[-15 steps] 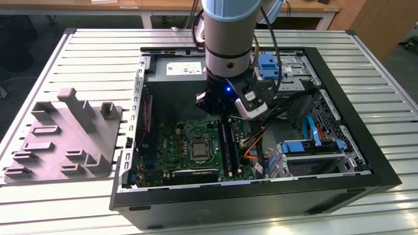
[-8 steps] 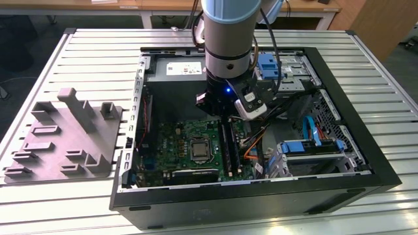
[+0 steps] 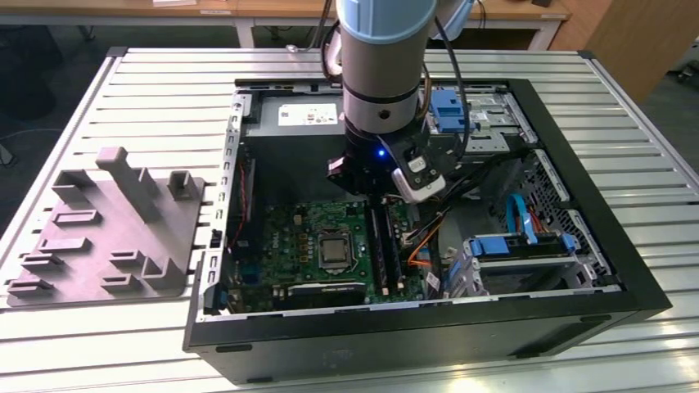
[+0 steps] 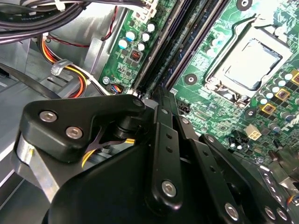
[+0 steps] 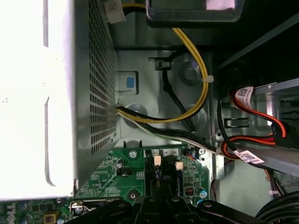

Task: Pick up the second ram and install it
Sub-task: 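Press down the second ram until it locks into place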

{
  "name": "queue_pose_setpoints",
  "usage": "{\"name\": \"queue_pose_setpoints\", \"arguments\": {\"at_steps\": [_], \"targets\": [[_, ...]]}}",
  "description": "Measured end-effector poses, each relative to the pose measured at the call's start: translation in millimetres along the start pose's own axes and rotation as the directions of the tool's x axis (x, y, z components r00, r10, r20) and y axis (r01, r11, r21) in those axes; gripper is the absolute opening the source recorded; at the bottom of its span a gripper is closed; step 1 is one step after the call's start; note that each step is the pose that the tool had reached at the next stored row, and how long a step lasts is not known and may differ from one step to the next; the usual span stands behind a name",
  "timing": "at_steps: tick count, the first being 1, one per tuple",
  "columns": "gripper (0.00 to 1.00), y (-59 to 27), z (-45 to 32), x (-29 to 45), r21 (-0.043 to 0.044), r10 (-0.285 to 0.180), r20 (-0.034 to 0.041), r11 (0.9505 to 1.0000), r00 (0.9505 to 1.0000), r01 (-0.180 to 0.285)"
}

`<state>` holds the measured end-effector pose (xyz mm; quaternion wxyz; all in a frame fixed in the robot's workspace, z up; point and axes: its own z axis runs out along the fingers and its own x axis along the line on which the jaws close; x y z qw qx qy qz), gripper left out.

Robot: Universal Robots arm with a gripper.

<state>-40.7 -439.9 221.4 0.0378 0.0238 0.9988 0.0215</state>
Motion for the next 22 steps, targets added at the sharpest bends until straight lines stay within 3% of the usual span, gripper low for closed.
{"name": "queue_pose_setpoints", "arguments": {"at_steps": [22], "targets": [[0.1,-0.3,5.4,0.5,0.0005,0.0,-0.0002,1.0,1.0,0.0]]}}
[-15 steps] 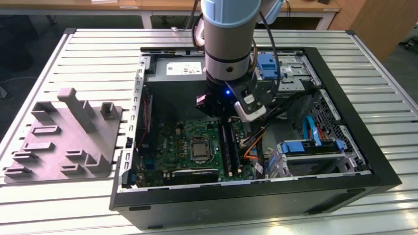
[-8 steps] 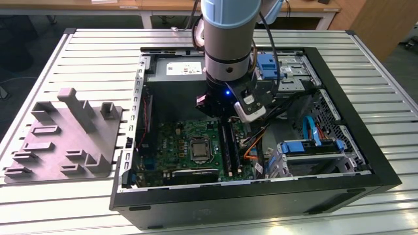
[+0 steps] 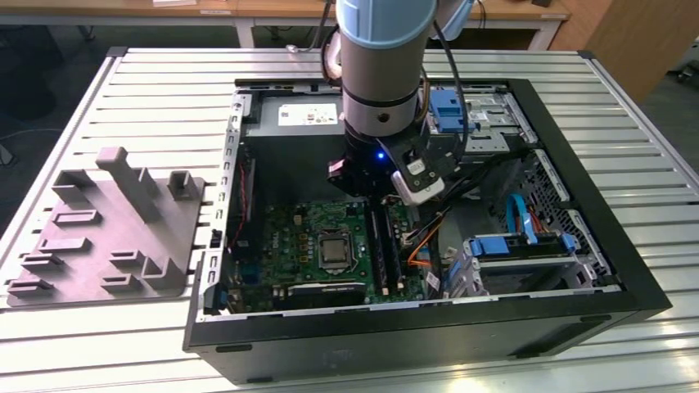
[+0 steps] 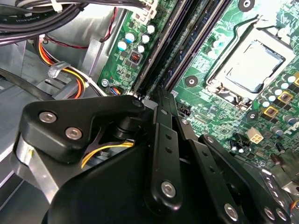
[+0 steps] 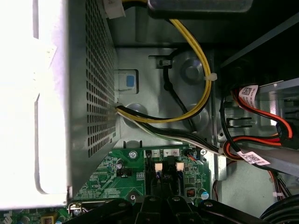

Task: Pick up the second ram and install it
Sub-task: 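Press down the second ram until it locks into place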

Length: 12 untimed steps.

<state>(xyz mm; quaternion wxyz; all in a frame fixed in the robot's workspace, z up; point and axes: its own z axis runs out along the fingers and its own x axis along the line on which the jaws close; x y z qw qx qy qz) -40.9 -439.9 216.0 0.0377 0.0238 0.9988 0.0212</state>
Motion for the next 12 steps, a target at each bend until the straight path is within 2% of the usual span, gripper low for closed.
{"name": "queue_pose_setpoints", "arguments": {"at_steps": [2,6,12], "targets": [[0.1,0.2,-1.5,-0.1,-0.0011,0.0,0.0005,1.0,1.0,0.0],[0.1,0.6,-11.9,-0.9,-0.0005,0.0,0.0002,1.0,1.0,0.0],[0.1,0.6,-13.0,-1.0,0.0,0.0,0.0,1.0,1.0,0.0]]}}
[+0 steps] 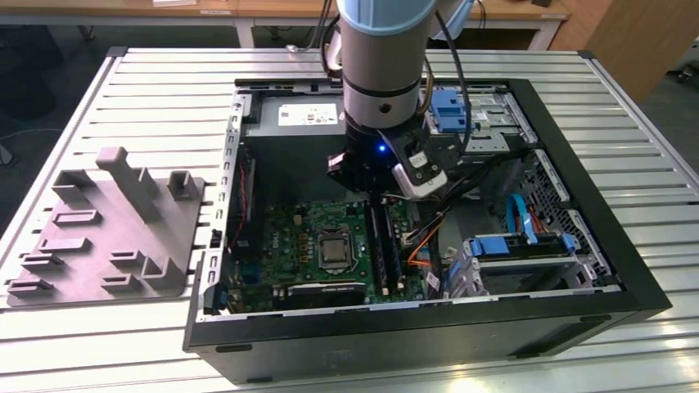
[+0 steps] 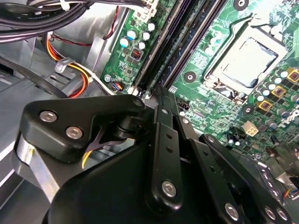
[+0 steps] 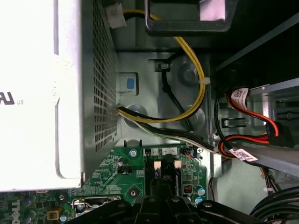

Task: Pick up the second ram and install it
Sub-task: 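Press down the second ram until it locks into place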

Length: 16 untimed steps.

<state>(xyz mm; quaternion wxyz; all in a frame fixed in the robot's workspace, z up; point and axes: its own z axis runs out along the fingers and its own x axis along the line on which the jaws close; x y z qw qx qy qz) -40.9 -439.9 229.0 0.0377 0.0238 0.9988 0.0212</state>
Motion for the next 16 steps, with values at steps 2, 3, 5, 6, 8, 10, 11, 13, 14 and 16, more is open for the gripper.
{"name": "queue_pose_setpoints", "arguments": {"at_steps": [2,3,5,6,8,10,11,13,14,16], "targets": [[0.1,0.0,0.0,0.0,0.0001,0.0,0.0,1.0,1.0,0.0],[0.1,0.0,0.0,0.0,0.0001,0.0,0.0,1.0,1.0,0.0],[0.1,0.0,0.0,0.0,0.0002,0.0,0.0,1.0,1.0,0.0],[0.1,0.0,0.0,0.0,0.0002,0.0,0.0,1.0,1.0,0.0],[0.1,0.0,0.0,0.0,0.0002,0.0,0.0,1.0,1.0,0.0],[0.1,0.0,0.0,0.0,0.0002,0.0,0.0001,1.0,1.0,0.0],[0.1,-0.6,-0.1,0.0,0.0004,0.0,0.0,1.0,1.0,0.0],[0.1,-2.6,-0.1,-0.1,0.0003,0.0,0.0,1.0,1.0,0.0],[0.1,-3.9,-0.2,-0.2,0.0003,0.0,0.0,1.0,1.0,0.0],[0.1,-6.9,-0.3,-0.4,0.0004,0.0,0.0,1.0,1.0,0.0]]}}
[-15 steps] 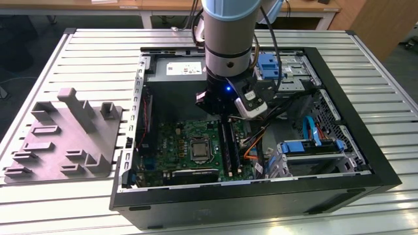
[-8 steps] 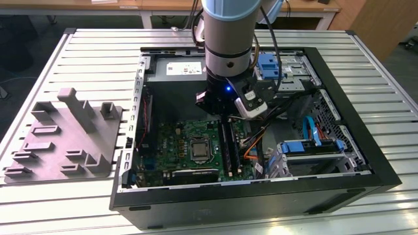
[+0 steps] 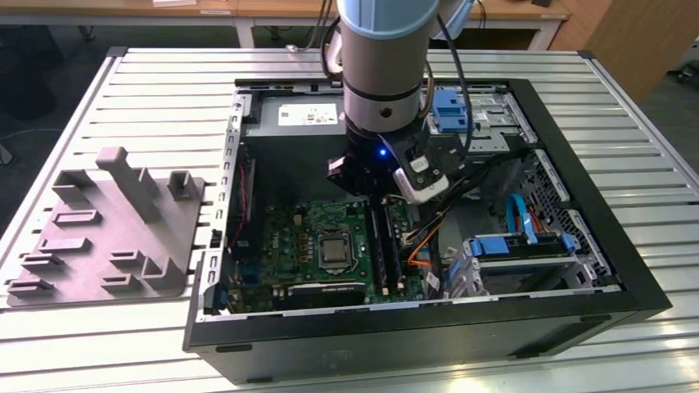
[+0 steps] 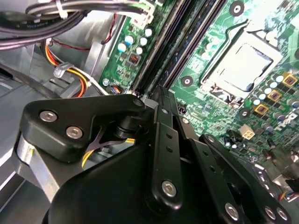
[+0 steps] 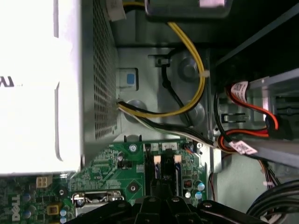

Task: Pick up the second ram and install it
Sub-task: 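Press down the second ram until it locks into place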

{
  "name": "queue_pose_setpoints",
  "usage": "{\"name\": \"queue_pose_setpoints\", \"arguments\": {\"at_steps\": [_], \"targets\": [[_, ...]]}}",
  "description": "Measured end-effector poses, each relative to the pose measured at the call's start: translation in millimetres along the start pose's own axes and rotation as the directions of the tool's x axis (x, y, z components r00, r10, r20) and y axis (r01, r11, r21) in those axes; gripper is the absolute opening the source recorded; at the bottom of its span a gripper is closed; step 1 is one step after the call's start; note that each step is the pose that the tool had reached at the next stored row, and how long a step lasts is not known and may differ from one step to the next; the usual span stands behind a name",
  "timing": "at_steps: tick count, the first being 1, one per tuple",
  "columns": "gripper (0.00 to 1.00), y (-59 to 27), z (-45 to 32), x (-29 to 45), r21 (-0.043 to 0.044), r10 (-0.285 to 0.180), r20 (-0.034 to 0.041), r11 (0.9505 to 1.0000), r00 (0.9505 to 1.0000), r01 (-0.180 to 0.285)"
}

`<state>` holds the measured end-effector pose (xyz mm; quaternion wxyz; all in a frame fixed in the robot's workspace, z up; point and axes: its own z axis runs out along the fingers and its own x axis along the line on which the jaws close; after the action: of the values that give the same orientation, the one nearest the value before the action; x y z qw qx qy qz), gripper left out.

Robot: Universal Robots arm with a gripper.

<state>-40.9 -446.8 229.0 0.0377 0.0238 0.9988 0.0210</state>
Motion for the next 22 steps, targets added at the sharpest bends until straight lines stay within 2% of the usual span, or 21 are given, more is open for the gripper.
{"name": "queue_pose_setpoints", "arguments": {"at_steps": [22], "targets": [[0.1,-39.4,-1.5,-1.9,-0.0001,0.0,0.0001,1.0,1.0,0.0]]}}
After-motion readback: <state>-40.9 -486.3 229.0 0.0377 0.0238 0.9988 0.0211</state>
